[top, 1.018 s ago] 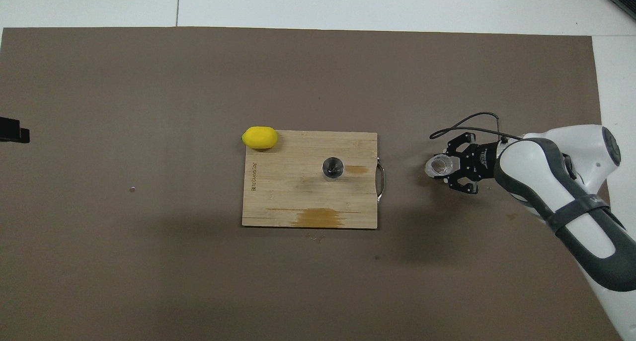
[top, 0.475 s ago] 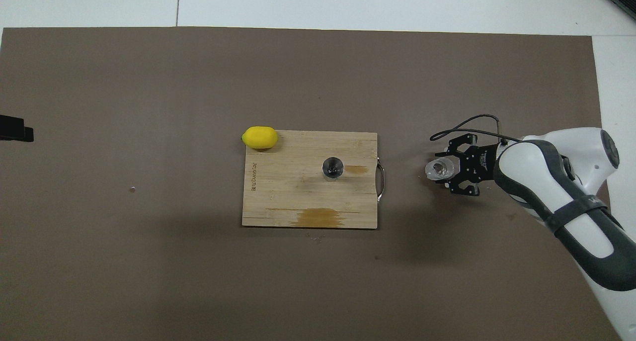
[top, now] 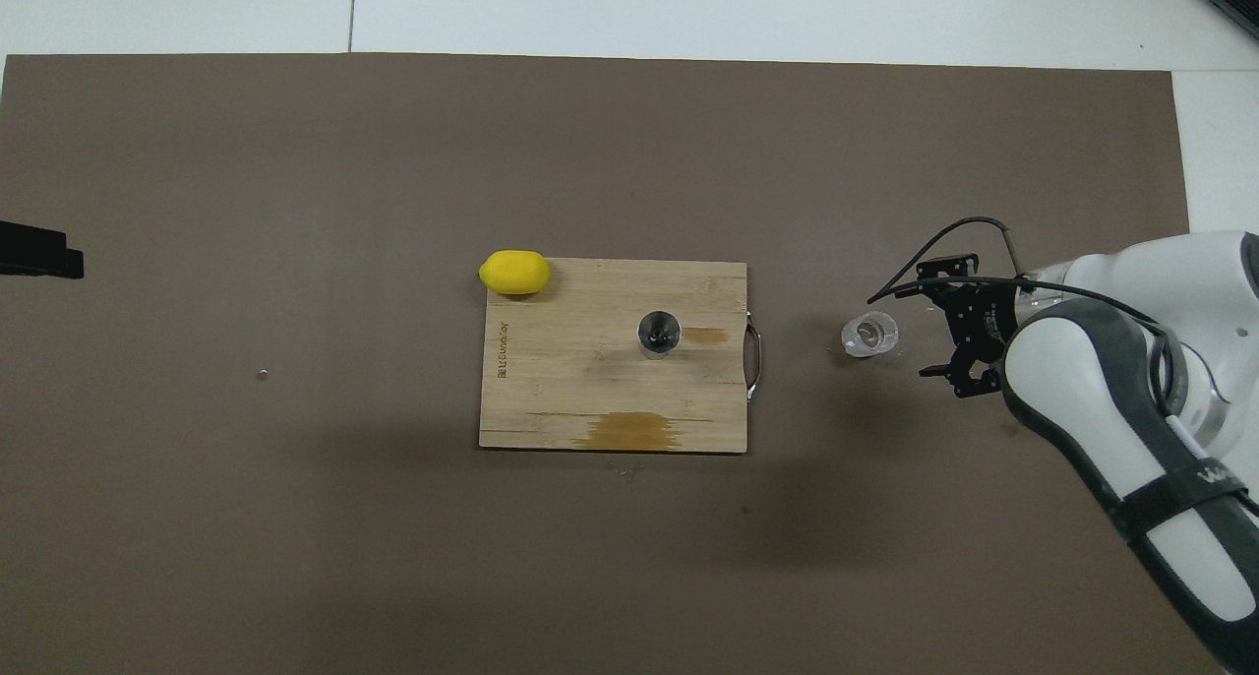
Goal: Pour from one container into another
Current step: 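Carry the clear glass back beside the board with the right gripper, then lower the glass onto the table and open the right gripper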
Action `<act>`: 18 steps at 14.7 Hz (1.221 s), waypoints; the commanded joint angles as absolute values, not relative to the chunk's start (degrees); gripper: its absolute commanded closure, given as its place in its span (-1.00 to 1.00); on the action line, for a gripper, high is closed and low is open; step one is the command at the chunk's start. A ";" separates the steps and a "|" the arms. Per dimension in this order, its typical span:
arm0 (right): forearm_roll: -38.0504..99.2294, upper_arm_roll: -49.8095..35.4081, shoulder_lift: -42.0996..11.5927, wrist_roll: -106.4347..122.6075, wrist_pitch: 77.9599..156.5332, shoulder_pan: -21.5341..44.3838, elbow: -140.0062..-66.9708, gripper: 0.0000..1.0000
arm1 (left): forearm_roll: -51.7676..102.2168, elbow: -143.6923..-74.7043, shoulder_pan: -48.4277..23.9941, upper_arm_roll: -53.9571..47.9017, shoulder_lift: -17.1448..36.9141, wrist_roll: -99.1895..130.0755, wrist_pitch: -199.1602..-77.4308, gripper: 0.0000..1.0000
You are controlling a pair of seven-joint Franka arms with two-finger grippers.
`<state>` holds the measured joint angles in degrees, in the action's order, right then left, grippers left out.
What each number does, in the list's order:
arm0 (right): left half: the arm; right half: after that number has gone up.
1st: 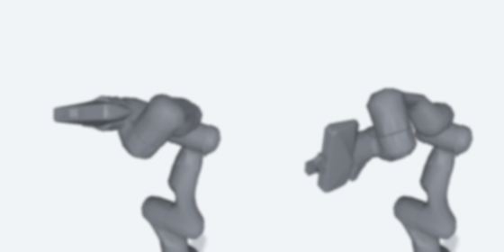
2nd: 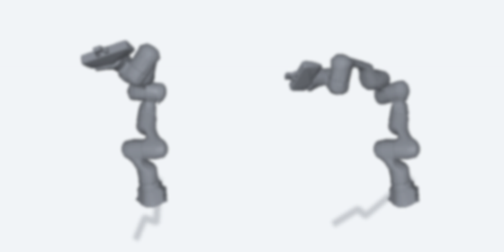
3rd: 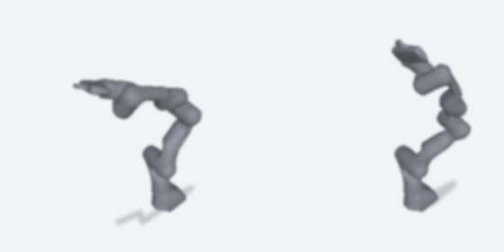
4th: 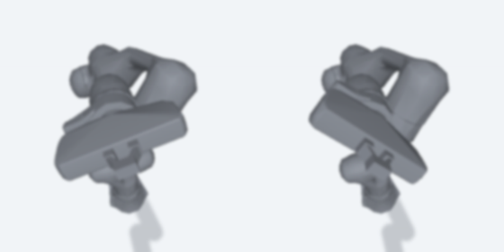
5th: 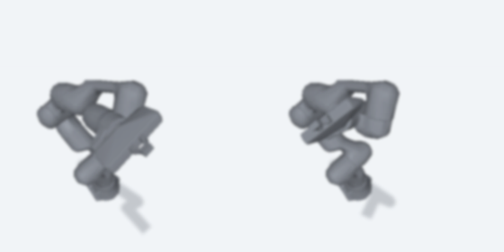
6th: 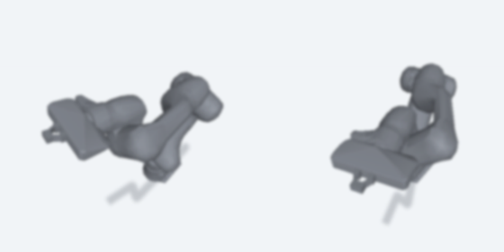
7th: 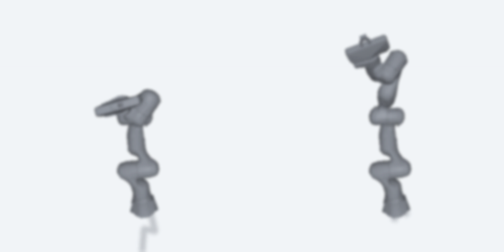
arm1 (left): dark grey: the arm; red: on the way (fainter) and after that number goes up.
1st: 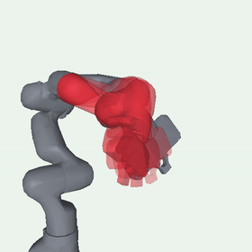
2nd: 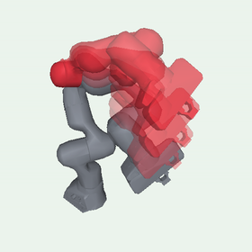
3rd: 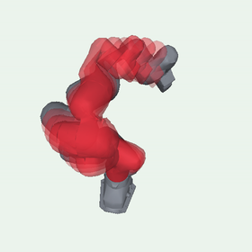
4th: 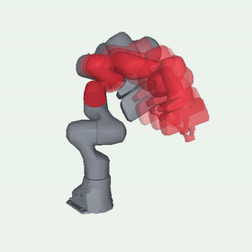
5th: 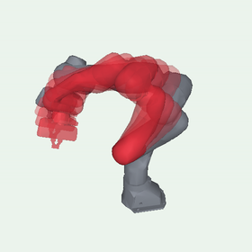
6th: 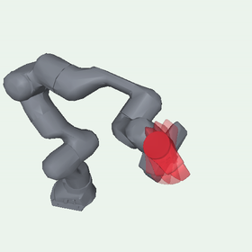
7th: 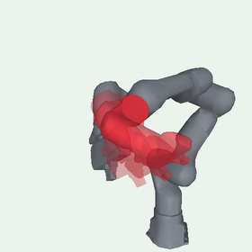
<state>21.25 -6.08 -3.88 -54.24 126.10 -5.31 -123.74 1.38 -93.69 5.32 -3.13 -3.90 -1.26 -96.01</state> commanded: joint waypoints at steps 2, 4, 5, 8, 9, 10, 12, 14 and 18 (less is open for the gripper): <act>9.70 -6.42 0.52 -39.60 121.40 -4.83 -123.93 -1.00 | 0.79 -93.16 4.48 -2.72 -3.52 -0.26 -96.86 -1.00; 5.29 -6.42 2.28 -31.07 119.45 -4.92 -122.97 -1.00 | 0.79 -93.25 4.39 -2.72 -3.52 -0.26 -96.94 -1.00; 4.49 -6.50 3.42 -26.50 119.44 -4.92 -122.35 -1.00 | 0.79 -93.25 4.39 -2.72 -3.52 -0.26 -96.94 -1.00; 1.61 -7.56 5.63 -16.54 113.49 -2.91 -117.54 -1.00 | 0.79 -93.25 4.40 -2.72 -3.60 -0.26 -96.86 -1.00; -1.64 -7.65 5.10 -16.26 111.12 -2.73 -114.29 -1.00 | 0.79 -93.16 4.39 -2.72 -3.52 -0.35 -96.86 -1.00; -3.58 -7.65 4.49 -16.09 109.35 -2.38 -111.30 -1.00 | 0.62 -93.16 4.39 -2.72 -3.52 -0.44 -96.86 -1.00; -3.87 -7.65 2.73 -16.00 106.45 -2.37 -105.41 -1.00 | 0.53 -93.25 4.83 -2.72 -3.60 -0.70 -96.94 -1.00; -4.04 -7.65 0.28 -16.00 101.89 -2.29 -98.56 -1.00 | 0.53 -93.52 5.27 -2.64 -3.78 -1.05 -96.94 -1.00; -3.17 -7.65 -0.97 -15.65 97.74 -3.25 -92.55 -1.00 | 0.44 -94.13 5.27 -2.55 -4.04 -0.62 -96.77 -1.00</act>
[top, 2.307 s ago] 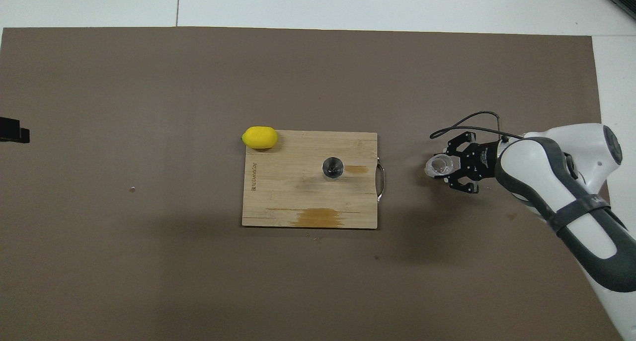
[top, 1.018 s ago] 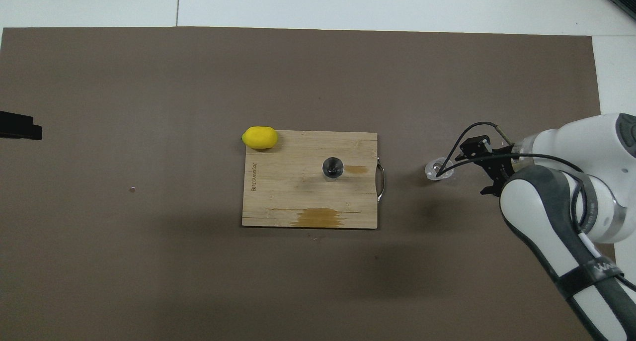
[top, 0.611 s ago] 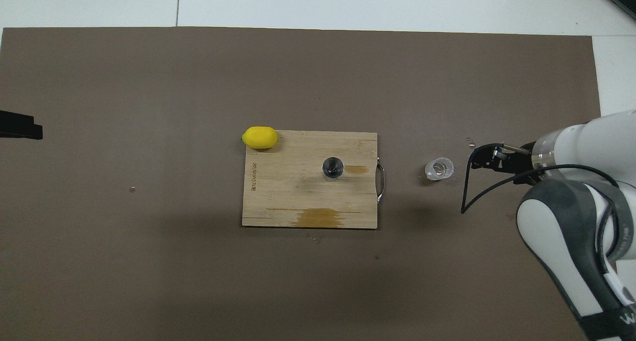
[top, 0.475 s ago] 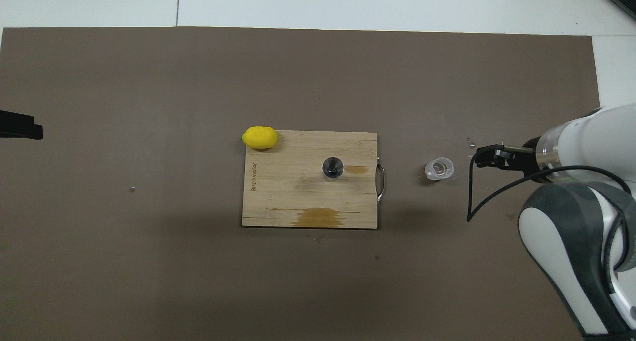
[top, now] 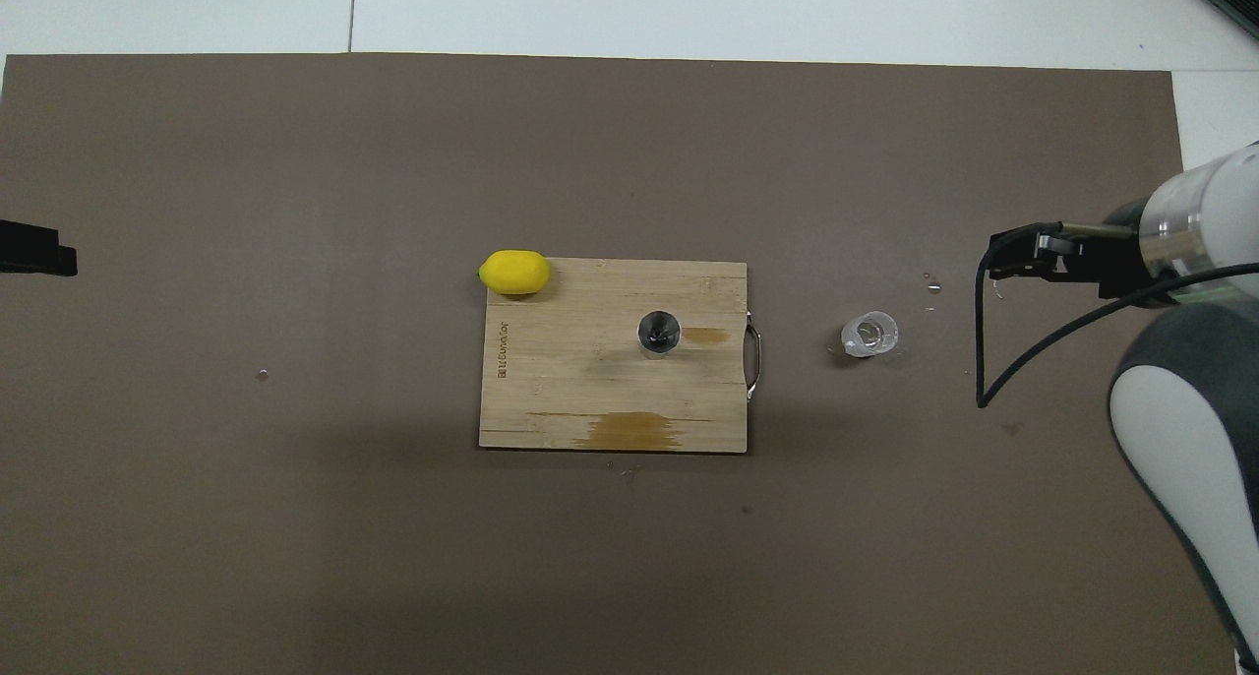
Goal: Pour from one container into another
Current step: 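Lower the glass onto the table and open the right gripper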
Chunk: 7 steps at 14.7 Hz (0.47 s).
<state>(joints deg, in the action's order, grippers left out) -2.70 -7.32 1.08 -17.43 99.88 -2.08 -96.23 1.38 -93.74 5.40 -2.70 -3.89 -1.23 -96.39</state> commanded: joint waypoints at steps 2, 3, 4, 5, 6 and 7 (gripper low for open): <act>-2.99 -7.56 0.00 -15.56 95.38 -3.25 -92.73 -1.00 | 0.44 -94.04 4.49 -2.72 -3.96 -0.26 -96.94 -1.00; -2.90 -7.56 0.44 -15.56 94.06 -3.16 -92.90 -1.00 | 0.44 -94.04 4.05 -2.72 -3.96 -0.26 -97.03 -1.00; -2.90 -7.56 0.96 -15.73 92.65 -3.08 -93.25 -1.00 | 0.53 -93.96 3.09 -2.72 -3.96 -0.26 -97.21 -1.00; -2.81 -7.56 1.14 -15.82 92.29 -3.08 -93.77 -1.00 | 0.53 -94.04 2.73 -2.72 -3.87 -0.26 -97.29 -1.00; -2.81 -7.56 1.23 -15.73 92.46 -3.08 -93.87 -1.00 | 0.53 -94.04 2.64 -2.81 -3.95 -0.26 -97.38 -1.00; -2.90 -7.56 1.67 -15.65 92.55 -3.08 -94.91 -1.00 | 0.53 -94.04 2.29 -2.81 -3.96 -0.26 -97.30 -1.00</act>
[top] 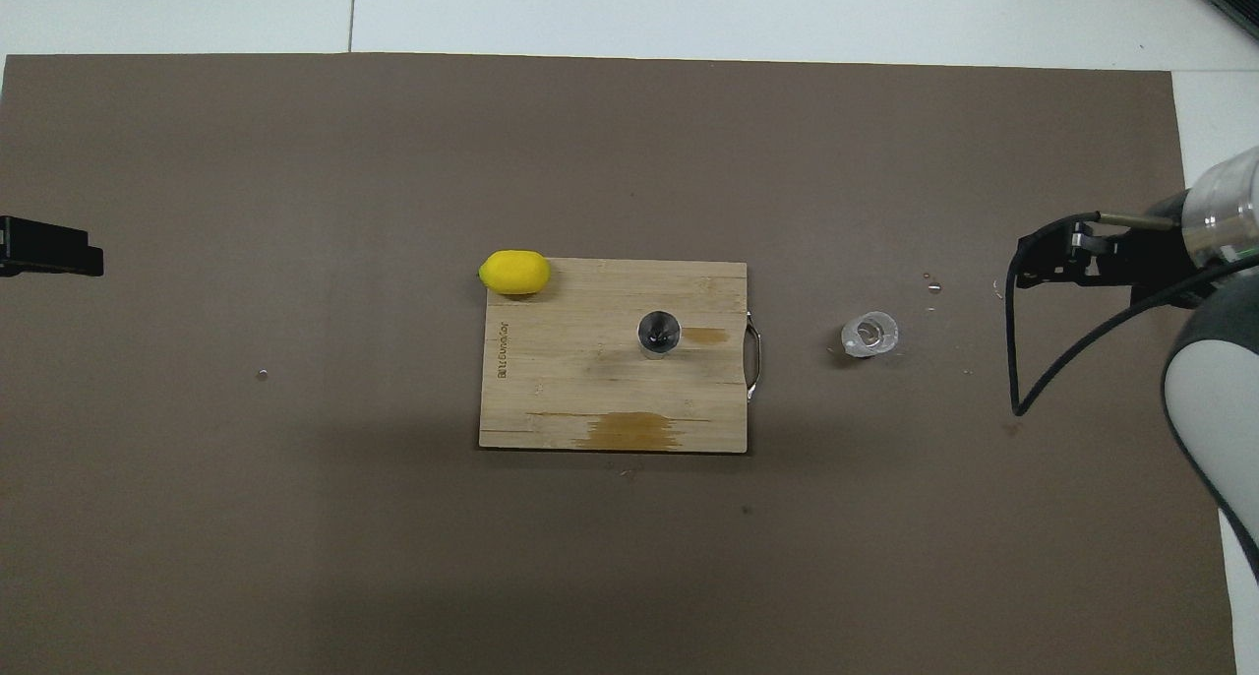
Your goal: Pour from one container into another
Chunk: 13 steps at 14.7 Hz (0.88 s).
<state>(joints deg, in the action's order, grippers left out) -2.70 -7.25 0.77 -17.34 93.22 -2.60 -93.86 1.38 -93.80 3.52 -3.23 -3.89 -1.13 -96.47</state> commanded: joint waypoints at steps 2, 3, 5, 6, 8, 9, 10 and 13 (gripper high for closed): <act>-2.90 -7.47 2.99 -15.38 93.34 -2.99 -97.37 -1.00 | 0.53 -94.04 2.02 -2.81 -3.87 -0.26 -97.82 -1.00; -2.90 -7.56 2.90 -15.21 93.60 -3.08 -97.30 -1.00 | 0.53 -94.04 1.76 -2.81 -3.87 -0.26 -98.69 -1.00; -1.68 -7.56 2.90 -15.29 94.21 -3.08 -97.38 -1.00 | 0.53 -94.22 1.14 -2.81 -3.87 -0.35 -99.23 -1.00; -1.06 -7.47 2.90 -15.38 94.48 -3.16 -97.56 -1.00 | 0.53 -94.48 1.06 -2.81 -3.87 -0.35 -99.23 -1.00; -0.79 -7.47 2.90 -15.29 95.09 -3.16 -97.56 -1.00 | 0.53 -94.48 1.05 -2.81 -3.87 -0.79 -99.23 -1.00; -0.79 -7.47 2.90 -15.29 95.53 -3.16 -97.73 -1.00 | 0.53 -94.48 1.05 -2.81 -3.87 -0.97 -99.14 -1.00; -0.79 -7.56 2.90 -15.29 95.71 -3.16 -98.00 -1.00 | 0.53 -94.48 0.97 -2.81 -3.87 -1.14 -99.14 -1.00; -0.79 -7.56 3.16 -15.29 95.80 -3.08 -98.35 -1.00 | 0.53 -94.48 0.70 -2.81 -3.87 -1.14 -99.14 -1.00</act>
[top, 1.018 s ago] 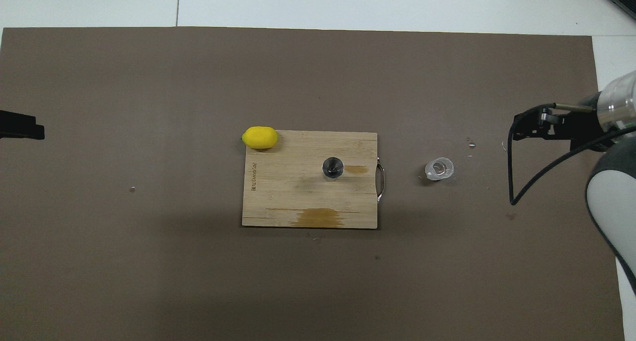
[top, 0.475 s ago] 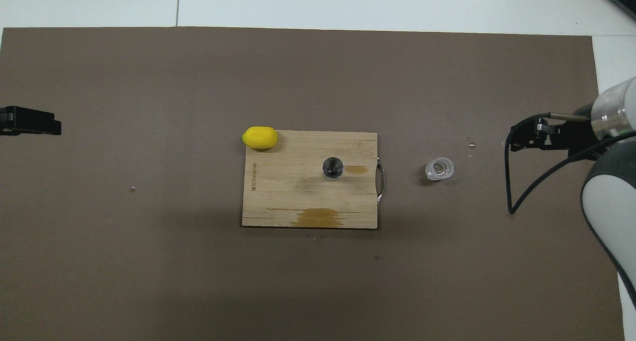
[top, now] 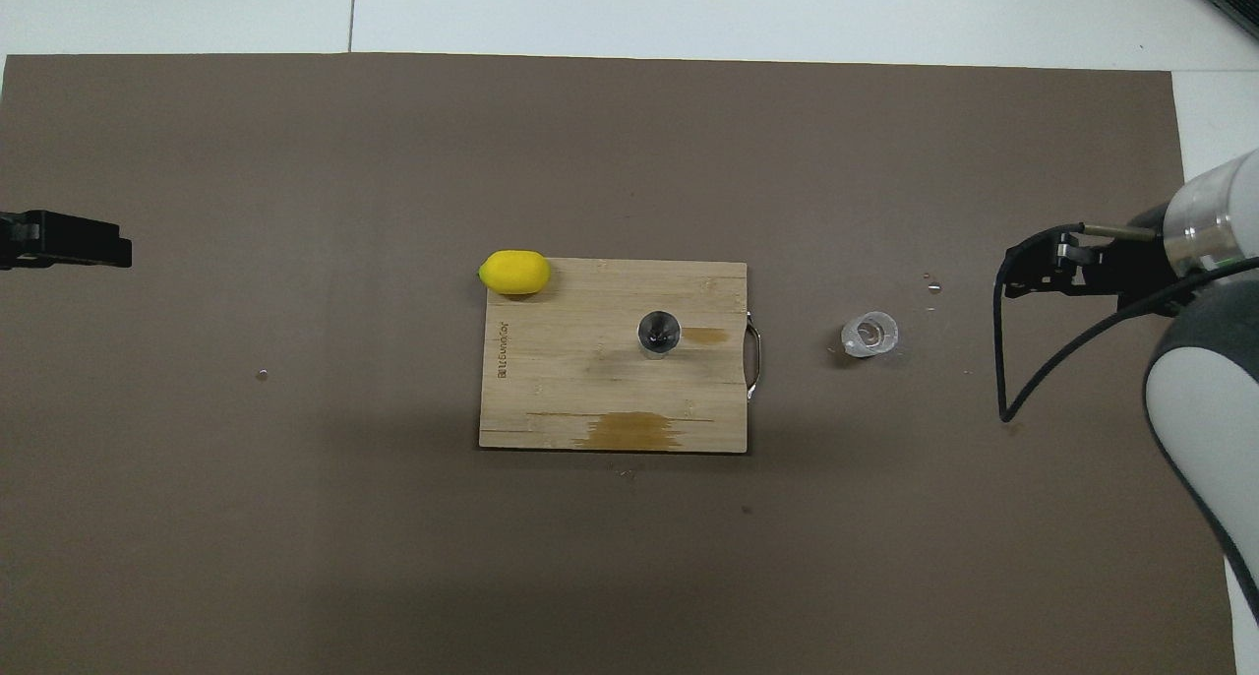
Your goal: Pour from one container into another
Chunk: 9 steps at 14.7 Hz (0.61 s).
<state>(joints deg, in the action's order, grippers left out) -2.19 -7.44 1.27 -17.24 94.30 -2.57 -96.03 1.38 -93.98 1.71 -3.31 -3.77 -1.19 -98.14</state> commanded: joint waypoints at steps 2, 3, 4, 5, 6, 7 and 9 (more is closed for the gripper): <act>-0.79 -7.56 3.16 -15.12 95.80 -3.08 -98.44 -1.00 | 0.53 -94.48 0.70 -2.81 -3.95 -1.23 -99.23 -1.00; -0.79 -7.56 3.25 -14.60 95.80 -3.08 -98.44 -1.00 | 0.53 -94.48 0.70 -2.81 -3.87 -1.14 -99.14 -1.00; -0.70 -7.56 3.25 -14.15 95.80 -3.08 -98.52 -1.00 | 0.53 -94.48 0.70 -2.81 -3.95 -1.14 -99.14 -1.00; -0.18 -7.56 3.25 -14.06 95.80 -3.08 -98.61 -1.00 | 0.53 -94.48 0.70 -2.81 -3.87 -1.14 -99.14 -1.00; 0.78 -7.47 3.34 -14.06 95.80 -3.16 -98.87 -1.00 | 0.53 -94.48 0.70 -2.81 -3.87 -1.14 -99.23 -1.00; 0.96 -7.47 3.43 -14.06 95.80 -3.08 -98.96 -1.00 | 0.53 -94.48 0.70 -2.73 -3.95 -1.14 -99.23 -1.00; 0.88 -7.47 3.43 -13.89 95.80 -3.08 -99.05 -1.00 | 0.53 -94.48 0.70 -2.81 -3.87 -1.14 -99.23 -1.00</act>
